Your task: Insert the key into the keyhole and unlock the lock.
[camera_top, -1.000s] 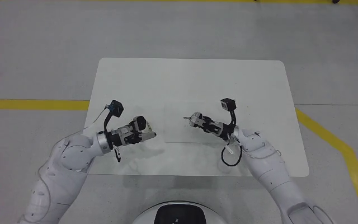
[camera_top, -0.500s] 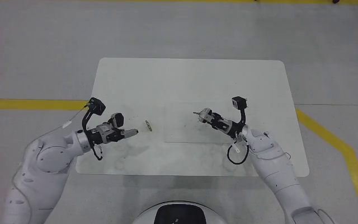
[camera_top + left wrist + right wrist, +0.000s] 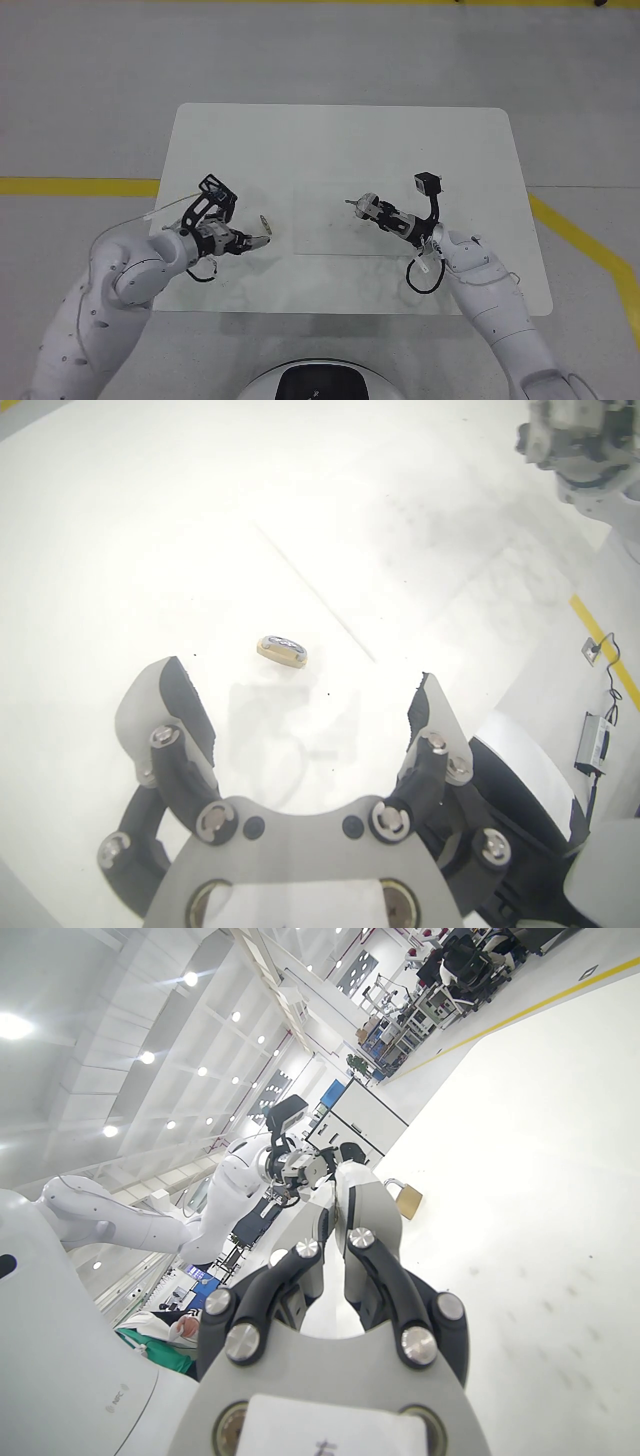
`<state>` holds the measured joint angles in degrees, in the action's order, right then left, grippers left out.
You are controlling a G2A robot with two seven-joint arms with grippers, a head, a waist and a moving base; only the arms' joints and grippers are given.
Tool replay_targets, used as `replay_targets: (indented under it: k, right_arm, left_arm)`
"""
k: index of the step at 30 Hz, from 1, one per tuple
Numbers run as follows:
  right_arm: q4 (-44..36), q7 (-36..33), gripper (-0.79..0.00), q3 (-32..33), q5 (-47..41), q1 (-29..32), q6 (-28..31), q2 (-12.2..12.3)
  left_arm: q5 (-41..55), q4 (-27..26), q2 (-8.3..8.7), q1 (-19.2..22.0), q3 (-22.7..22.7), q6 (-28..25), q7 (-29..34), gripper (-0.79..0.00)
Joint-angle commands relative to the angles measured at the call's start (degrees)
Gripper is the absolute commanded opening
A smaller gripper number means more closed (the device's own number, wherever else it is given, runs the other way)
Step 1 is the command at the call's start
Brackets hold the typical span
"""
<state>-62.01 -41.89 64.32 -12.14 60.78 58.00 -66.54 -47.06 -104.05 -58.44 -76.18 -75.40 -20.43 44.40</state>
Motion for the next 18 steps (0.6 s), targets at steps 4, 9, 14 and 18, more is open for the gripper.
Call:
replay_targets:
  k: [4, 9, 14, 18]
  right_arm:
    - [0.0, 0.0, -0.785, 0.0, 0.0, 0.0, 0.0, 0.0]
    - [0.0, 0.0, -0.785, 0.0, 0.0, 0.0, 0.0, 0.0]
    - [0.0, 0.0, -0.785, 0.0, 0.0, 0.0, 0.0, 0.0]
    - [0.0, 0.0, -0.785, 0.0, 0.0, 0.0, 0.0, 0.0]
  left_arm:
    - [-5.0, -0.9, -1.51, 2.6, 7.1, 19.1, 3.4, 0.000]
    - [-9.8, -2.7, -2.83, 5.4, 12.1, 32.2, 8.4, -0.169]
    - [-11.7, -2.8, -3.77, 7.2, 14.7, 38.5, 10.7, -0.428]
    - [-12.4, -0.9, -4.46, 8.7, 16.3, 40.8, 11.6, -0.468]
